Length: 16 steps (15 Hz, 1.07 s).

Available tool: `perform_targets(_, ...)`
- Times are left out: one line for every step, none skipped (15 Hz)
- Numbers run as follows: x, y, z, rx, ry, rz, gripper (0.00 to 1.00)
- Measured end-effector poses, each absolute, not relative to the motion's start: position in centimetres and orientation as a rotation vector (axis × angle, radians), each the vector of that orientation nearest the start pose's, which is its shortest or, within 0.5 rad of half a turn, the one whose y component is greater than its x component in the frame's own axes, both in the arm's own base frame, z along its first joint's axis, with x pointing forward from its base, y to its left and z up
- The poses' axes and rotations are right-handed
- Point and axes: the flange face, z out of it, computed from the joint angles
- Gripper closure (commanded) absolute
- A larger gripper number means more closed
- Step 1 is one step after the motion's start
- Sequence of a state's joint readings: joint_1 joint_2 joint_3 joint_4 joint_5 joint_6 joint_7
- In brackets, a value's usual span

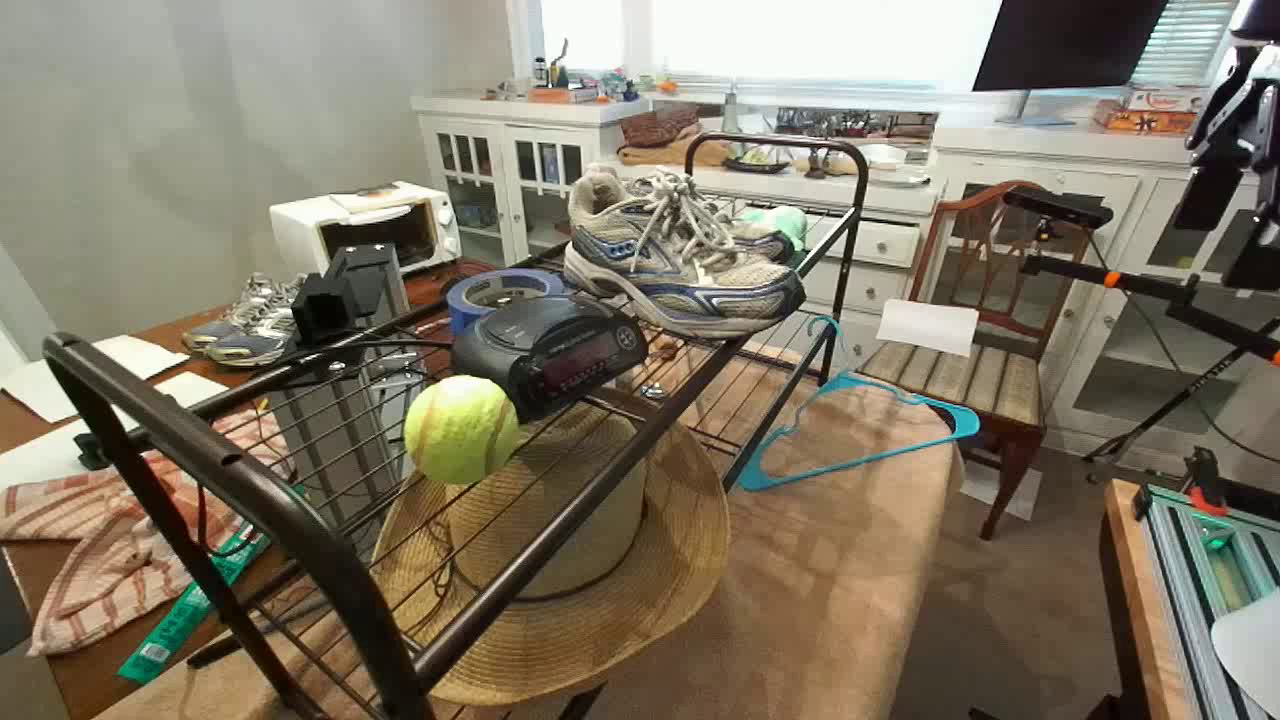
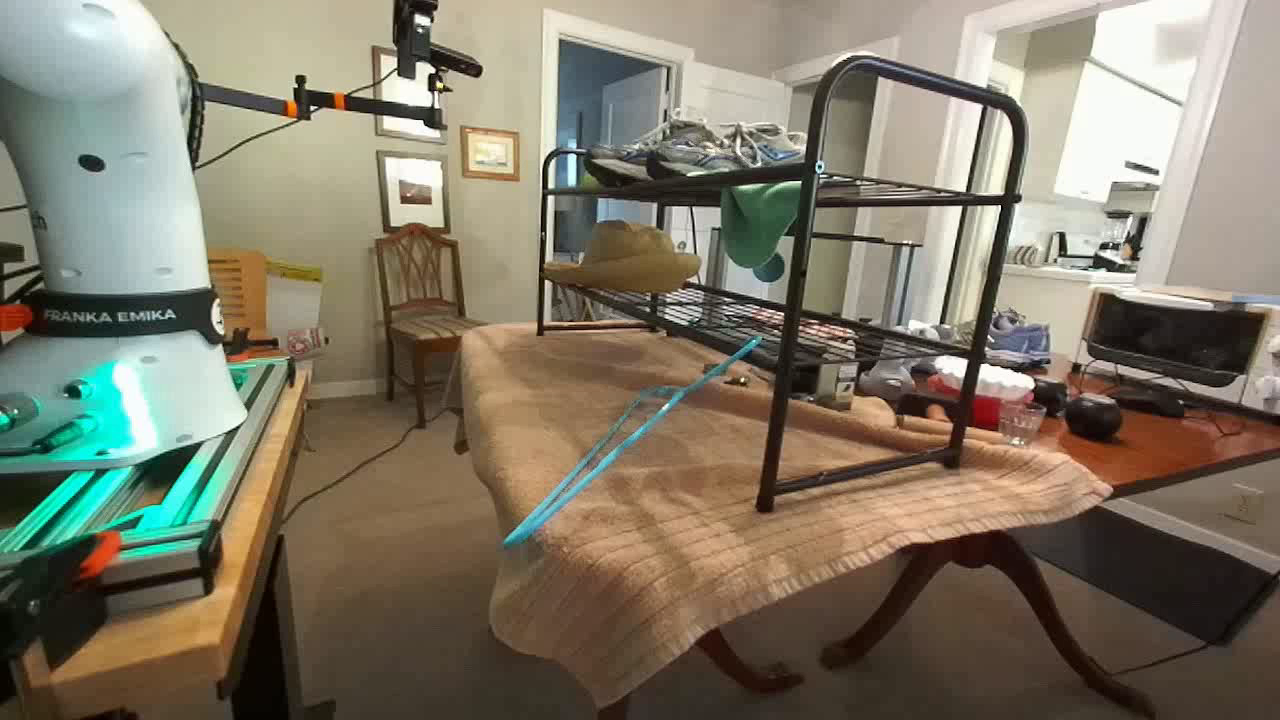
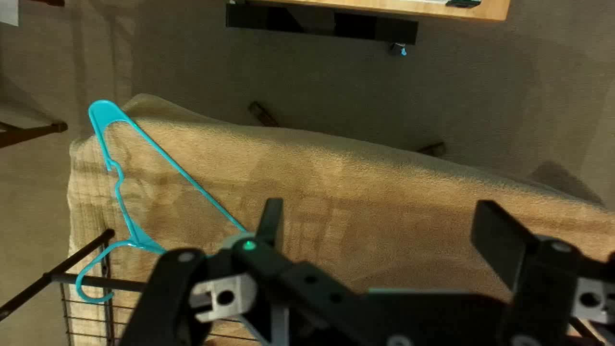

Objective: Move the towel to the left

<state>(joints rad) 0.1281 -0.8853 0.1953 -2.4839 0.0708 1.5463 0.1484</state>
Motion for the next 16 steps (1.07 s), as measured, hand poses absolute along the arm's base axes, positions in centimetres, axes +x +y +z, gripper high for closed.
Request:
perform_targets(25.9, 10.9, 55.1, -3.227, -0.160, 0.072, 0.00)
perform_targets(25.9, 10.9, 55.1, -3.227, -0.160, 0.072, 0.00)
perform_targets(25.9, 10.9, 55.1, -3.227, -0.160, 0.072, 0.00)
perform_targets(25.9, 10.9, 55.1, -3.227, -0.160, 0.072, 0.00)
perform_targets(25.9, 10.9, 55.1, -3.227, -0.160, 0.072, 0.00)
perform_targets(26.0, 10.8, 55.2, -3.227, -0.151, 0.071, 0.00)
perform_targets(26.2, 10.4, 55.3, -3.222, -0.119, 0.072, 0.00)
perform_targets(26.6, 9.6, 55.5, -3.213, -0.056, 0.070, 0.00)
perform_targets(27.3, 8.4, 55.9, -3.197, 0.024, 0.071, 0.00)
perform_targets(28.1, 6.7, 56.3, -3.174, 0.107, 0.074, 0.00)
perform_targets(28.8, 4.8, 56.7, -3.150, 0.187, 0.076, 0.00)
perform_targets(29.6, 2.6, 57.1, -3.122, 0.274, 0.078, 0.00)
perform_targets(30.4, 0.2, 57.5, -3.086, 0.362, 0.081, 0.00)
perform_targets(31.0, -1.9, 57.8, -3.052, 0.437, 0.081, 0.00)
perform_targets(31.8, -3.9, 58.0, -3.016, 0.517, 0.067, 0.00)
perform_targets(32.6, -5.6, 58.2, -2.984, 0.592, 0.047, 0.00)
